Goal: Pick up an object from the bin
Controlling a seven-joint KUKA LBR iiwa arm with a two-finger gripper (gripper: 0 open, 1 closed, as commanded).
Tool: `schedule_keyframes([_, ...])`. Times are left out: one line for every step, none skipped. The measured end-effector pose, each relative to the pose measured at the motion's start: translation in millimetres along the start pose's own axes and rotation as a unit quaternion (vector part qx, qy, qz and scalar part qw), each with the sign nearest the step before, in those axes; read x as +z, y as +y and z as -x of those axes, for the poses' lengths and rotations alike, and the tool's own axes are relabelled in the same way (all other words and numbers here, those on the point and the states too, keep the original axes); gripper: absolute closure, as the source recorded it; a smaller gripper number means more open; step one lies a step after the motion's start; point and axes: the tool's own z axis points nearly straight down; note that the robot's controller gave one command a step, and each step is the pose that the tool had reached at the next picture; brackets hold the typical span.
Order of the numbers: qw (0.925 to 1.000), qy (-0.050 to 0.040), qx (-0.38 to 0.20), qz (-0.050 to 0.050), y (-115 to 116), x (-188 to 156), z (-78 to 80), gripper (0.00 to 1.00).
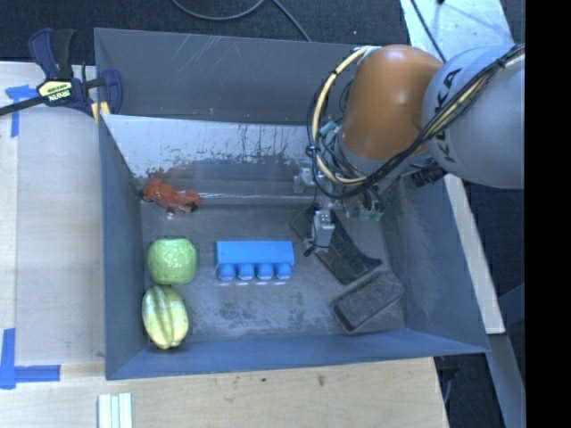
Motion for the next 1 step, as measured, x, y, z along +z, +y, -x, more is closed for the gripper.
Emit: schedule_keyframes([1.0000,-0.0037,0.000,0.000,0.0,-5.0,1.3,0.00])
